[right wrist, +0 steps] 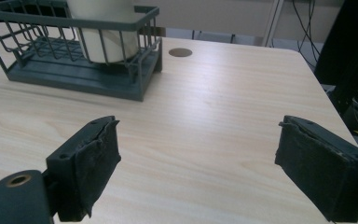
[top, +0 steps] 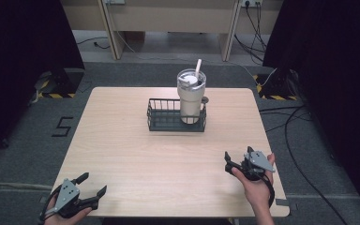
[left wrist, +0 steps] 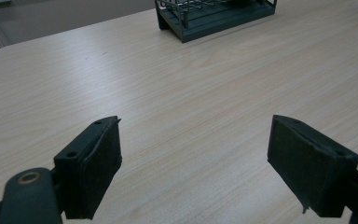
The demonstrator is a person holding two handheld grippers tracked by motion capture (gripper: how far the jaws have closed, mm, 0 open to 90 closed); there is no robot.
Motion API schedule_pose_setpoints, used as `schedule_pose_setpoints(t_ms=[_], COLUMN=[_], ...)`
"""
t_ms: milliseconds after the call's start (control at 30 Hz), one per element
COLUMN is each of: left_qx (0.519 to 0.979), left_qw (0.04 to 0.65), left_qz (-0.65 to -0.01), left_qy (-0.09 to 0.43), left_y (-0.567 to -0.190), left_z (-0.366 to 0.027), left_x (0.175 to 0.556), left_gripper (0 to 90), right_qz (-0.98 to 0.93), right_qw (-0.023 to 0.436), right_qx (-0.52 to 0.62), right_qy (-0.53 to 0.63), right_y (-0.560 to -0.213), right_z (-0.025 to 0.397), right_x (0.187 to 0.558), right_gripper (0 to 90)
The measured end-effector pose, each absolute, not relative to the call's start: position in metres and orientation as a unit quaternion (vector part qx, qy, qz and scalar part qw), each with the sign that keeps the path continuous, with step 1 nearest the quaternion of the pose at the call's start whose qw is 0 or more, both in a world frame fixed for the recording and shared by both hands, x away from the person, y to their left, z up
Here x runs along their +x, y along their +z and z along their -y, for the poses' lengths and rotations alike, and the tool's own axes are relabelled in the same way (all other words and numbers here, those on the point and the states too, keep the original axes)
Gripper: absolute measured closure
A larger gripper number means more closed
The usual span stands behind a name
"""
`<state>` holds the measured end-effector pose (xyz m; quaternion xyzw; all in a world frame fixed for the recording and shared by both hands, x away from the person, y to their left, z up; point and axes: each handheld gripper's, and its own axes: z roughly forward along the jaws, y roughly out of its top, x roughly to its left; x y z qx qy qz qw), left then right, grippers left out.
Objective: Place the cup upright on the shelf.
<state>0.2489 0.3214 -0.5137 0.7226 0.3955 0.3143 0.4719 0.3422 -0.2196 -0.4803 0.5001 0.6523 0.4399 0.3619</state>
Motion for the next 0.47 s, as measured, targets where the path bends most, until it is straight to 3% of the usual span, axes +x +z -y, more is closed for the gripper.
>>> schedule_pose_setpoints(t_ms=[467], left_qx=[0.721], left_qw=[0.472], left_qz=[-0.397], left_qy=[0.315], left_y=[-0.514], left_z=[-0.321], left_x=[0.25], left_gripper=[16.7], right_qz=[-0.65], right_qw=[0.361], right_qx=[0.512], right_qy=[0.43], right_y=[-0.492], right_z=[0.232], right_x=[0.322], right_gripper=[14.5])
